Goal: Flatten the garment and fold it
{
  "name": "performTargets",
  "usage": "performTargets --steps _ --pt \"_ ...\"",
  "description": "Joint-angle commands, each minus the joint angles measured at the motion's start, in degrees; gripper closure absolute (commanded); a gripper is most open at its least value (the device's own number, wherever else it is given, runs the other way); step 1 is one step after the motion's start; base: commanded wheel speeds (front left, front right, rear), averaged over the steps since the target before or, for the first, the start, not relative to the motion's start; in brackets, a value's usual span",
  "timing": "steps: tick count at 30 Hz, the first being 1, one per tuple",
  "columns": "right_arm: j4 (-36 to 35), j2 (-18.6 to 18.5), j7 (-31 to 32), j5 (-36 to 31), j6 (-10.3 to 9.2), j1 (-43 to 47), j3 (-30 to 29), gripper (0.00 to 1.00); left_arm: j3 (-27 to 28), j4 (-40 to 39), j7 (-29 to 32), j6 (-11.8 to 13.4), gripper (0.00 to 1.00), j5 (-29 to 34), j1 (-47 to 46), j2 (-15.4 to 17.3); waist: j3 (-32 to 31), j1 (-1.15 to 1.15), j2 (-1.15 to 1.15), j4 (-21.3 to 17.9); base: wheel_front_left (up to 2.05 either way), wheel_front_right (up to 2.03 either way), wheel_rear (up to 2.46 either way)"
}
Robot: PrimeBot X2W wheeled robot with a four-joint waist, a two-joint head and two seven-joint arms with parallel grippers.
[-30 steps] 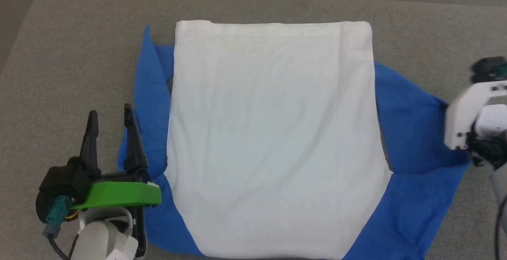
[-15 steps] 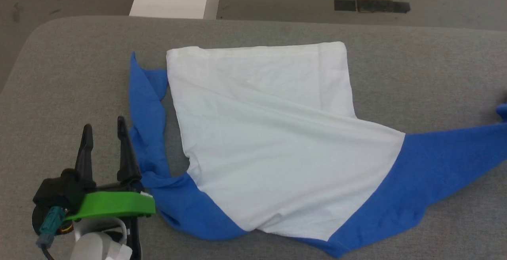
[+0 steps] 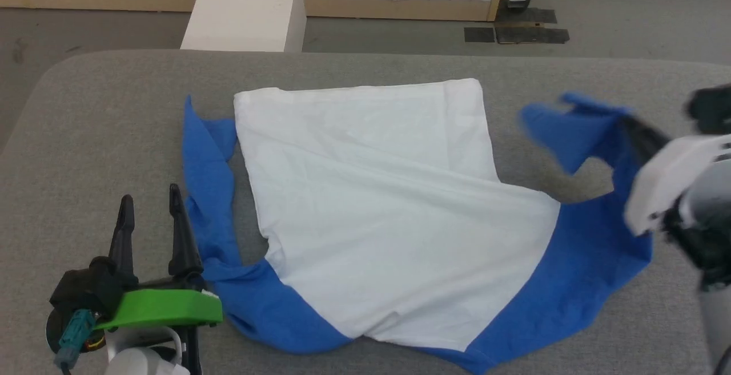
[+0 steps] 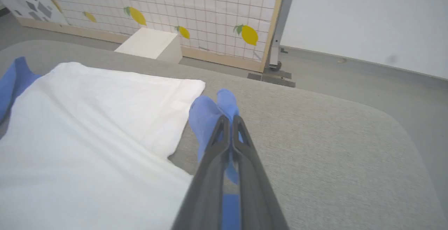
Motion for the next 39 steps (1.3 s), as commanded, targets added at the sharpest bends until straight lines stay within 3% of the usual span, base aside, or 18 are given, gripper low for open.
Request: performTargets --steps 1,8,15,27,28,29,30,35,39 --pt "-1.37 0.82 0.57 0.93 -0.08 1.20 2.76 1.00 0.16 0.15 -0.24 -0.28 0.00 0.13 0.56 -0.36 0.10 0.00 0.00 0.68 0.00 0.00 0.00" --pt "-1.54 6.41 0.26 3.35 -0.08 0.11 16.49 1.00 -0.01 0.66 -0.24 -0.75 0.00 0.18 0.79 -0.80 1.33 0.00 0.00 2.74 0.00 0.00 0.00" --pt "7.05 12.71 -3.00 3.27 -0.08 -3.33 26.29 1.00 -1.19 1.62 -0.24 -1.11 0.00 0.21 -0.24 -1.33 3.12 0.00 0.00 5.87 0.00 0.00 0.00" --pt "25.17 15.67 -6.02 6.70 -0.08 -4.31 37.56 1.00 -1.62 2.55 -0.24 -1.00 0.00 -0.29 -0.45 -1.85 4.17 0.00 0.00 7.89 0.00 0.00 0.00" --pt "26.02 15.70 -5.73 7.33 -0.08 -4.43 38.10 0.90 -1.69 2.72 -0.24 -1.04 0.00 -0.40 -0.39 -1.86 4.08 0.00 0.00 7.87 0.00 0.00 0.00" --pt "26.67 15.72 -5.35 8.71 -0.08 -4.49 38.42 0.25 -1.79 2.96 -0.24 -1.07 0.00 -0.46 -0.37 -1.88 3.91 0.00 0.00 7.87 0.00 0.00 0.00" --pt "26.60 15.73 -5.47 10.13 -0.08 -4.62 38.58 0.00 -1.79 3.14 -0.24 -1.04 0.00 -0.47 -0.35 -1.90 3.68 0.00 0.00 7.74 0.00 0.00 0.00" --pt "23.11 15.75 -7.89 15.97 -0.08 -6.90 37.44 0.00 -1.52 4.01 -0.24 -0.97 0.00 -0.51 0.01 -1.93 2.25 0.00 0.00 6.49 0.00 0.00 0.00" --pt "17.30 15.39 -10.66 19.01 -0.08 -7.75 31.94 0.00 -1.01 4.58 -0.24 -0.87 0.00 -0.48 0.57 -1.89 0.84 0.00 0.00 5.01 0.00 0.00 0.00"
